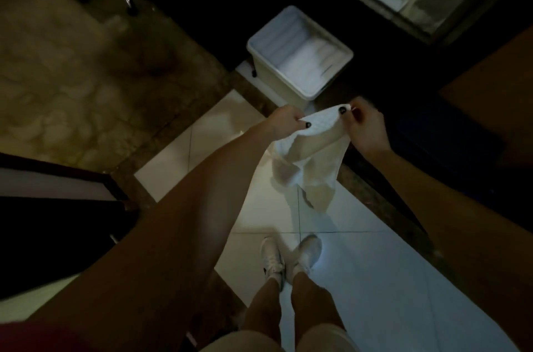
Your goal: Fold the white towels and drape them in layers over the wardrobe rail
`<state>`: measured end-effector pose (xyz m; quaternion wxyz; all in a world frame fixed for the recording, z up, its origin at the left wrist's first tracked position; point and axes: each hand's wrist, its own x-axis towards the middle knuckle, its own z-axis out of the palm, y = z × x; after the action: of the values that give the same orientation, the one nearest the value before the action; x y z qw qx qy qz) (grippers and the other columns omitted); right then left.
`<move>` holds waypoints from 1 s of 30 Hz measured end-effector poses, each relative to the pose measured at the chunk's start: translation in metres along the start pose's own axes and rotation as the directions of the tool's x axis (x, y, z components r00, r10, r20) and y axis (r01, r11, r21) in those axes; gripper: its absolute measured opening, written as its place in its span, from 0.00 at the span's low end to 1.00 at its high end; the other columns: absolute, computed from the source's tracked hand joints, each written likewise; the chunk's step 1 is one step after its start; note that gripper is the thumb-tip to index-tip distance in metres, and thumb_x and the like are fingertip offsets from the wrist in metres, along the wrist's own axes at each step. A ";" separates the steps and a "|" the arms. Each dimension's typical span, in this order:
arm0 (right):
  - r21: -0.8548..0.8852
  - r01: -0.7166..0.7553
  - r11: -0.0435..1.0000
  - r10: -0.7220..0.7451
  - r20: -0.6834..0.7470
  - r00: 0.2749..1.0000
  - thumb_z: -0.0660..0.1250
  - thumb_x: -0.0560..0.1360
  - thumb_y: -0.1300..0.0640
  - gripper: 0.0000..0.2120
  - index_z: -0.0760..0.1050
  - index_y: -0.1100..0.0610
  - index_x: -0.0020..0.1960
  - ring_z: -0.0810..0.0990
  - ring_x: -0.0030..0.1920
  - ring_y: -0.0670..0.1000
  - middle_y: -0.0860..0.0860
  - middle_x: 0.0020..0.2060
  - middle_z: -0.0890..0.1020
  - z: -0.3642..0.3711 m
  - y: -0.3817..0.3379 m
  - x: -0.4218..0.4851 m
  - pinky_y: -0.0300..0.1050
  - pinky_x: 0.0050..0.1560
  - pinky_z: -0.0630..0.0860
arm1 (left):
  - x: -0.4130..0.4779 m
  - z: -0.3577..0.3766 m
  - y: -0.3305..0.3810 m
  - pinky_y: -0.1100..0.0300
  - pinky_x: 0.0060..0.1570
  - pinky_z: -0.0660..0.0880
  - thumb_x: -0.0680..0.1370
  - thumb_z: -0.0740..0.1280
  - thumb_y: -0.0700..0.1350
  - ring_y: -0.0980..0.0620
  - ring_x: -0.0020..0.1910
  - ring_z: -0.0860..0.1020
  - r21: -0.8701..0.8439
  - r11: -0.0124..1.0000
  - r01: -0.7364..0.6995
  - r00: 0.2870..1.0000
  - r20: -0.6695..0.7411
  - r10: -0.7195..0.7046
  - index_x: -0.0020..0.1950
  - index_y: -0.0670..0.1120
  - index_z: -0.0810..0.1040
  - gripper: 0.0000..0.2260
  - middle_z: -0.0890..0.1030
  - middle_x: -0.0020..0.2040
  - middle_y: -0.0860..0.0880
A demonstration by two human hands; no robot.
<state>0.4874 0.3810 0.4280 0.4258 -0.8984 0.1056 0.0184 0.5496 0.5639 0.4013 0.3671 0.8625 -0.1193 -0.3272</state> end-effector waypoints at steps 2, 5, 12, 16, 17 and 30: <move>0.053 -0.005 0.999 0.009 -0.059 0.998 0.60 0.81 0.59 0.09 0.70 0.64 0.46 0.73 0.39 0.52 0.58 0.38 0.74 -0.029 -0.017 -0.007 0.46 0.40 0.68 | -0.016 -0.008 0.029 0.60 0.29 0.53 0.78 0.68 0.43 0.55 0.27 0.59 0.047 0.998 -0.041 0.999 0.016 0.040 0.30 0.48 0.59 0.22 0.59 0.29 0.50; 0.093 0.000 0.996 0.013 -0.138 0.990 0.59 0.82 0.57 0.09 0.69 0.60 0.44 0.72 0.36 0.49 0.54 0.36 0.73 -0.072 -0.038 -0.024 0.46 0.39 0.68 | -0.040 -0.010 0.062 0.62 0.29 0.53 0.78 0.69 0.41 0.53 0.29 0.58 0.022 0.993 -0.112 0.993 -0.020 0.113 0.30 0.48 0.59 0.22 0.58 0.30 0.50; 0.178 0.059 0.982 -0.005 -0.290 0.957 0.59 0.82 0.56 0.08 0.71 0.58 0.46 0.74 0.38 0.44 0.51 0.39 0.76 -0.160 -0.069 -0.071 0.40 0.40 0.71 | -0.072 0.002 0.133 0.62 0.33 0.69 0.79 0.67 0.45 0.50 0.31 0.73 -0.056 0.978 -0.201 0.978 -0.066 0.197 0.43 0.34 0.72 0.14 0.74 0.41 0.32; 0.160 0.138 0.977 -0.084 -0.306 0.948 0.59 0.82 0.57 0.09 0.71 0.54 0.43 0.73 0.34 0.36 0.48 0.36 0.75 -0.199 -0.084 -0.104 0.29 0.34 0.69 | -0.094 0.008 0.177 0.64 0.25 0.67 0.81 0.64 0.45 0.47 0.30 0.82 -0.130 0.980 -0.151 0.987 0.042 0.158 0.42 0.43 0.68 0.11 0.69 0.40 0.40; 0.157 0.158 0.975 -0.100 -0.324 0.941 0.59 0.82 0.58 0.10 0.70 0.52 0.42 0.72 0.33 0.35 0.47 0.35 0.74 -0.209 -0.087 -0.113 0.28 0.34 0.69 | -0.101 0.013 0.189 0.63 0.25 0.67 0.81 0.63 0.46 0.45 0.33 0.83 -0.118 0.984 -0.135 0.986 0.084 0.145 0.41 0.44 0.66 0.11 0.69 0.40 0.43; 0.179 0.224 0.958 -0.117 -0.468 0.876 0.59 0.82 0.59 0.08 0.70 0.55 0.43 0.73 0.37 0.44 0.49 0.38 0.74 -0.361 -0.049 -0.222 0.35 0.37 0.71 | -0.165 0.170 0.313 0.51 0.55 0.80 0.80 0.64 0.54 0.44 0.46 0.84 -0.497 0.866 -0.060 0.944 0.254 0.211 0.75 0.46 0.65 0.26 0.69 0.72 0.47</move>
<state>0.2596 0.1720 0.7228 0.4893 -0.8289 0.1233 -0.2414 0.3245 0.3241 0.6150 0.5703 0.6731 -0.1491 -0.4467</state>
